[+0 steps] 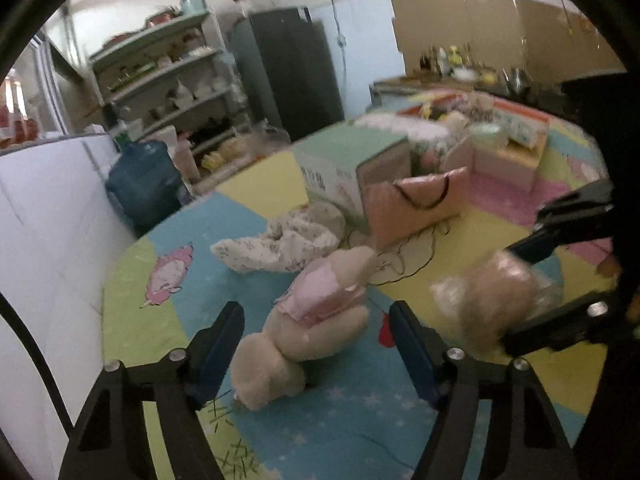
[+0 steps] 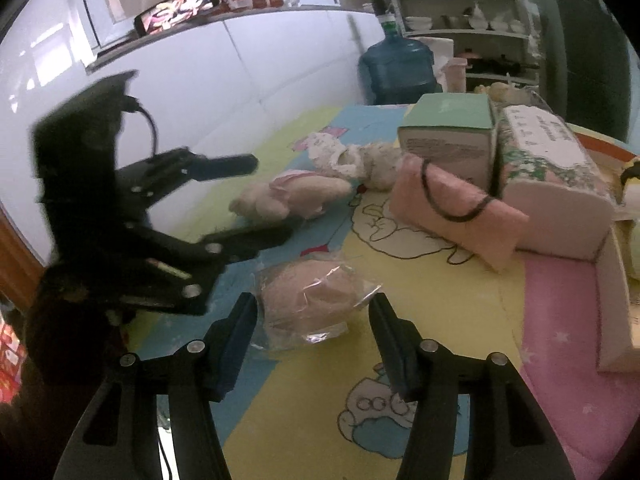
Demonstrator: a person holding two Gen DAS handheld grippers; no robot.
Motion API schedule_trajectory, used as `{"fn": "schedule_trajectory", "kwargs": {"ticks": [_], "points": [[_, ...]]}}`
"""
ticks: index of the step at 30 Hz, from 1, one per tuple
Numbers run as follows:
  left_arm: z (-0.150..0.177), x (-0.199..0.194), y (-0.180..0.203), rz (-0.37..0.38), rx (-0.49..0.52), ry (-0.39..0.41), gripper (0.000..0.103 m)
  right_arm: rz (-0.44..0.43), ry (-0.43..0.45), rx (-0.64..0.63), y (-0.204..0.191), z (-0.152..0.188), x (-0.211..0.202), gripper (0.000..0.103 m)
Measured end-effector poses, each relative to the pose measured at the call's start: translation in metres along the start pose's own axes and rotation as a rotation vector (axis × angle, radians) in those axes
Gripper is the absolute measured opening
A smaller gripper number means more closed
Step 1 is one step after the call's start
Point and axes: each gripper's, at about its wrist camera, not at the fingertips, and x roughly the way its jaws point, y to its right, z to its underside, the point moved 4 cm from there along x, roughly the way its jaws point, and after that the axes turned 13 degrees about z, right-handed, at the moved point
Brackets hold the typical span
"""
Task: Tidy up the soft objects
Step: 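Grasp the bagged pink ball with the right tool while the left tool grasps the pink-dressed beige bunny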
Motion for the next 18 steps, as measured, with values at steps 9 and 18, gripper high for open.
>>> {"fn": "schedule_trajectory", "kwargs": {"ticks": [9, 18], "points": [[0.008, 0.009, -0.016, -0.027, -0.056, -0.044, 0.046, 0.015, 0.009, 0.02, 0.013, 0.0, -0.006, 0.06], [0.009, -0.023, -0.004, 0.049, -0.156, 0.092, 0.031, 0.009, 0.021, 0.042, 0.02, 0.0, -0.01, 0.06]]}}
